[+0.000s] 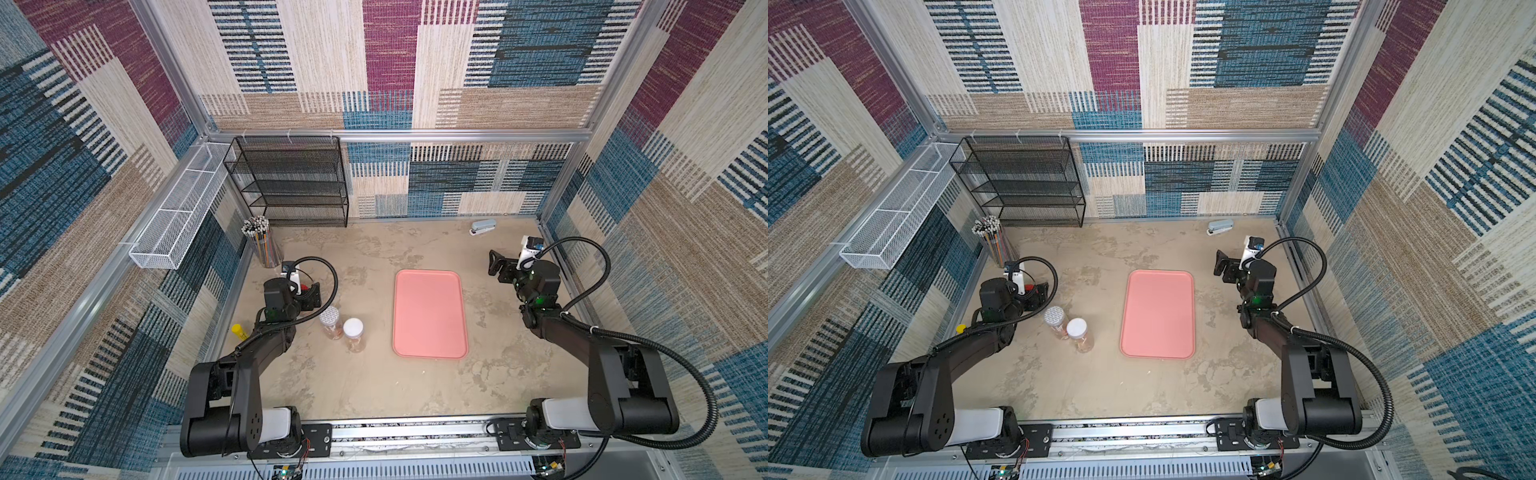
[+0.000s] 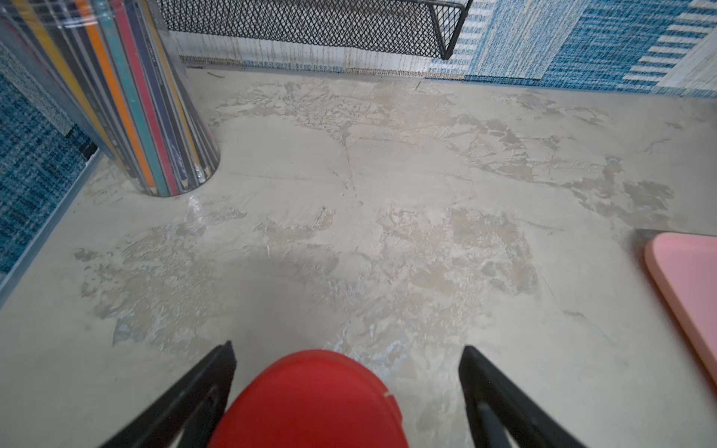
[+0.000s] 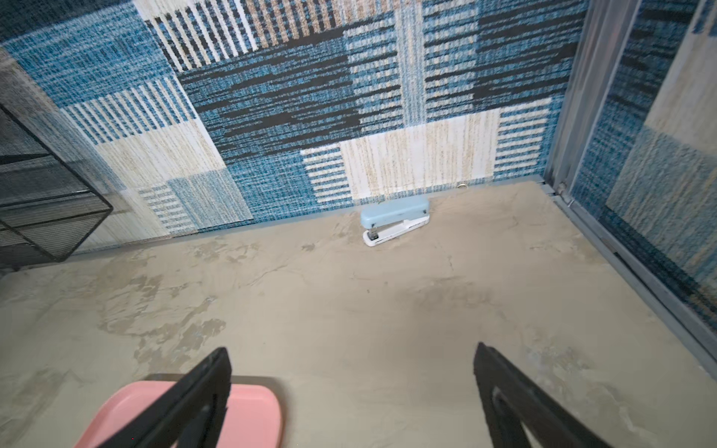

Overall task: Pour the candies out of the jar
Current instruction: Pick up the jar from the center of the board.

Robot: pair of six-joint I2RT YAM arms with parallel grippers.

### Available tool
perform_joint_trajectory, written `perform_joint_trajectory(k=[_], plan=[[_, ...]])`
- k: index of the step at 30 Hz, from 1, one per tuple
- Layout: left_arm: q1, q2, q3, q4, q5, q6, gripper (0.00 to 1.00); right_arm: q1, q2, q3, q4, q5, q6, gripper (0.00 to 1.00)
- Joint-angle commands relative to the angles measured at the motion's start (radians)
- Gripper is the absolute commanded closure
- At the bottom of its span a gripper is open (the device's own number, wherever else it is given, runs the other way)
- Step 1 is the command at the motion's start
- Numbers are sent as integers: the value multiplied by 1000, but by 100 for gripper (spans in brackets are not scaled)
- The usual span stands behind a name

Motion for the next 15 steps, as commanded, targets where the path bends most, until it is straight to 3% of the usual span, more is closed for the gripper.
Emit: perform_joint_trajectory(k=[1, 7, 15], plan=[[-2, -50, 35, -90, -46, -81, 7, 73, -25, 49, -183, -28, 63, 0], [-4, -131, 132, -260, -74, -227, 8, 297, -29, 158, -402, -90, 94, 0], [-4, -187, 135, -293, 39, -353, 10, 630, 37, 309, -569, -125, 69, 0]])
